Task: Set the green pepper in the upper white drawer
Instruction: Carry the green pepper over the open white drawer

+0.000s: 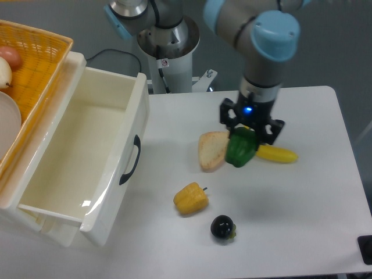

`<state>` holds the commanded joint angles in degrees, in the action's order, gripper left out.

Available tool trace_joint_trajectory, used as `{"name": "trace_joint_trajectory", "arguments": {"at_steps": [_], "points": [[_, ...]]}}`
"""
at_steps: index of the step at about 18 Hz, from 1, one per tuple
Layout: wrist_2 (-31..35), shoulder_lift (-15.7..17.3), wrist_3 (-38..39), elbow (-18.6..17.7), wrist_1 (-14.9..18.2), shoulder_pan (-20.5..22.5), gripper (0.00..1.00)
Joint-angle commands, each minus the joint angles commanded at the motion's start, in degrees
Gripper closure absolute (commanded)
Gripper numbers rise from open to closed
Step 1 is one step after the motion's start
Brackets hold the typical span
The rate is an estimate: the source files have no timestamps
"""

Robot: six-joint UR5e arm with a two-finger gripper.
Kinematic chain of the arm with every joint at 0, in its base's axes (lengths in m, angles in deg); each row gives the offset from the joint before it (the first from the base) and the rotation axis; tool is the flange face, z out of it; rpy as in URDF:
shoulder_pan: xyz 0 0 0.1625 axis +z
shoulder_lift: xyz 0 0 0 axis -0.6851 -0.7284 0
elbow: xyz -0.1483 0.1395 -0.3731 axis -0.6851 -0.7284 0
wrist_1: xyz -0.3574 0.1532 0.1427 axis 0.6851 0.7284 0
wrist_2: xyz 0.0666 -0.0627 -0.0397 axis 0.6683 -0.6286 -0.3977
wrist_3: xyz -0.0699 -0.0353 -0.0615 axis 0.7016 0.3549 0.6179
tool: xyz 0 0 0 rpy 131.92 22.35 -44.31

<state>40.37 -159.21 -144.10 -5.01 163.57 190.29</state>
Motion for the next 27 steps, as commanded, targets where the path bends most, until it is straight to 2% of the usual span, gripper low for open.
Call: {"name": "trace_joint_trajectory", "arguments": {"at_steps": [3,6,12,19,27], "points": [[-4.2,2.8,3.2,0.0,0.1,-0.1,0.56],[-8.3,5.2,8.3,-0.1,2.2,-0.5,0.55],[-9.0,7.6,15.8,-0.1,5.5,-6.9,0.55],[-9.5,7.6,22.2,-0.1,5.5,-13.7,0.55],[-10.4,5.6,22.2,-0.2,5.1,-17.0,0.55]]}}
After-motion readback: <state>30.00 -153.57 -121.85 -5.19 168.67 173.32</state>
